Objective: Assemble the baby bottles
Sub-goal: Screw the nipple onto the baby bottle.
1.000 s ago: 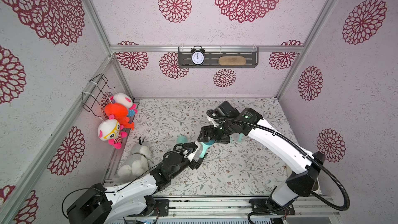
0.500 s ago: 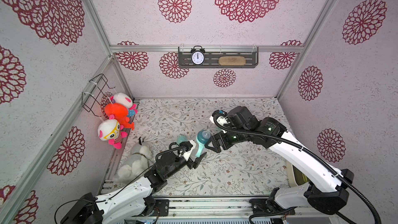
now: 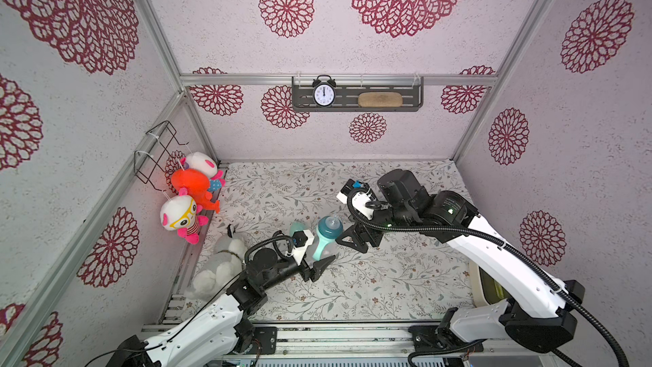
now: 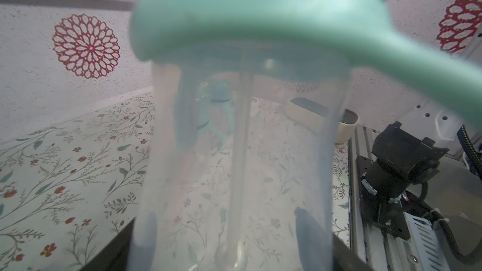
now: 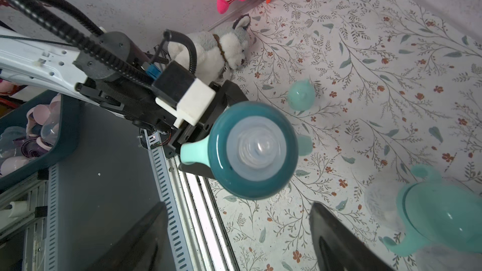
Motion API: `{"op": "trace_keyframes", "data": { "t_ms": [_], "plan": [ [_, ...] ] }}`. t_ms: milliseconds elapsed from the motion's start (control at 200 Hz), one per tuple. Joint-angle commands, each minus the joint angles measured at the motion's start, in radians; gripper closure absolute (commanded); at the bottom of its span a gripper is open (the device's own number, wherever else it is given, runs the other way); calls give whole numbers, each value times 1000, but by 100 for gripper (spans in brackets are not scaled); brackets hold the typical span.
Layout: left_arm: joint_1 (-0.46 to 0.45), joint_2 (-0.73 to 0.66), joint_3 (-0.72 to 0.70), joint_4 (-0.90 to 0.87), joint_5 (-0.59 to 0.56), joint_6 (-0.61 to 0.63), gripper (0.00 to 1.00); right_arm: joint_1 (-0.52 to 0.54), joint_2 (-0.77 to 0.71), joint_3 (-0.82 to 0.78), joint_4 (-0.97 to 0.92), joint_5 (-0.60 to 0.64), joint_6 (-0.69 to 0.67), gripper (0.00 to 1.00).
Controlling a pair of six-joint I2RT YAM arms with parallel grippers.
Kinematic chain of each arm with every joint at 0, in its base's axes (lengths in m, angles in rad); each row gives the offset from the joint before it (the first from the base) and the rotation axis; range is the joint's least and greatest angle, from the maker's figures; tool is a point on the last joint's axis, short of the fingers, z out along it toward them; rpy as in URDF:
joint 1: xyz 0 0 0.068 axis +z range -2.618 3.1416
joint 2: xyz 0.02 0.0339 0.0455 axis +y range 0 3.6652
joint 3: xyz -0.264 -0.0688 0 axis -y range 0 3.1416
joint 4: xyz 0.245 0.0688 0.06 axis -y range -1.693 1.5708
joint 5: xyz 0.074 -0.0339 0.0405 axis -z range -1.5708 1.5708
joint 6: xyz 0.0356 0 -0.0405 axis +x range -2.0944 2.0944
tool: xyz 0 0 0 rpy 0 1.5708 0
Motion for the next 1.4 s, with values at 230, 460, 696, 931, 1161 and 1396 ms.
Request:
{"op": "trace_keyframes", "data": {
  "t_ms": [230, 460, 696, 931, 1161, 1396],
  "plan": [
    [9, -11, 37, -11, 77, -34, 100, 2, 77, 55, -36, -40, -92, 14],
    [9, -12, 48, -36, 74, -28, 100, 3, 98, 53, -21, -70, -94, 14],
    [9, -17, 51, -38, 73, -28, 100, -6, 113, 39, -12, -80, -94, 13],
    [10, -27, 43, -44, 69, -27, 100, -26, 119, 21, 8, -78, -82, 13],
    [9, -32, 42, -44, 62, -24, 100, -32, 133, 24, 17, -109, -76, 13],
    [10, -30, 43, -47, 55, -22, 100, -33, 152, 29, 17, -129, -76, 14]
  ]
}}
